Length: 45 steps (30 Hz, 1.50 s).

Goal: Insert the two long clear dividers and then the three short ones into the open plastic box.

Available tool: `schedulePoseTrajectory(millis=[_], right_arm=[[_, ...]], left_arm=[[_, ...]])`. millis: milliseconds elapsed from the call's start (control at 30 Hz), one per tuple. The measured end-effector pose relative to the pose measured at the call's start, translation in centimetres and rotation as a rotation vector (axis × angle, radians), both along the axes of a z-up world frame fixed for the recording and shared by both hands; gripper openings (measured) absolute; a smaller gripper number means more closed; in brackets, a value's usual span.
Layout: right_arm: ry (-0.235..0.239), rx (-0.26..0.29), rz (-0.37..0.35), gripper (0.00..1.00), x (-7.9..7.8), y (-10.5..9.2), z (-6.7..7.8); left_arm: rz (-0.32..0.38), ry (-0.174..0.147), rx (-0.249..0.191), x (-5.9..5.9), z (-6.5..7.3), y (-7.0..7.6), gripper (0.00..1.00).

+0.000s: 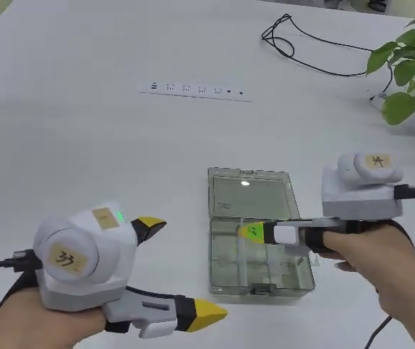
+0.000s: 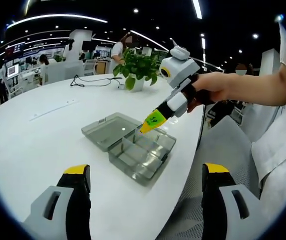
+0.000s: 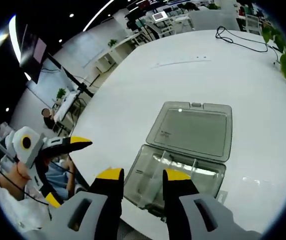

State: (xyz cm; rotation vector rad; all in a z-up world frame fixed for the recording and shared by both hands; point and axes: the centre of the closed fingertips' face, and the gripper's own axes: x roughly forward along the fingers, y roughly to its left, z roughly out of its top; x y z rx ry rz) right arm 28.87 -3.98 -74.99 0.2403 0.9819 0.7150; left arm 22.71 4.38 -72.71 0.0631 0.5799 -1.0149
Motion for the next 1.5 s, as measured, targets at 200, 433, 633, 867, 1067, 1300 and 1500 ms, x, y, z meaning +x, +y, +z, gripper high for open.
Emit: schedulePoseTrajectory(millis=[200, 433, 633, 867, 1067, 1300, 1500], right_arm=[[-0.068, 0.047, 0.052, 0.41, -0.5, -1.2, 2.2], [-0.140, 0.079, 0.149, 0.48, -1.5, -3.1, 4.3], [-0.246, 0.008, 0.288, 0.62, -2.6, -5.1, 4.5], [-0.275, -0.070, 0.435, 0.75, -3.4, -7.6, 3.3], [-0.304, -0.176, 0.585, 0.79, -3.6, -9.8, 1.5], [-0.310, -0.313, 0.724, 0.74, -2.8, -12.4, -1.2], [-0.316, -0.394, 0.850, 0.65, -2.0, -14.3, -3.1]], left_arm=[[0.020, -0.013, 0.009, -0.1, 0.7, 0.0, 0.95], [0.063, -0.028, 0.004, -0.1, 1.6, 0.2, 0.94], [0.085, -0.032, -0.006, -0.3, 1.6, 0.1, 0.95], [0.078, -0.026, -0.008, -0.6, 1.4, -0.3, 0.97], [0.071, -0.026, -0.034, -0.2, 1.6, -0.6, 1.00], [0.048, -0.017, -0.032, 0.0, 1.2, -0.6, 1.00], [0.042, -0.007, -0.033, 0.0, 1.0, -0.5, 1.00]])
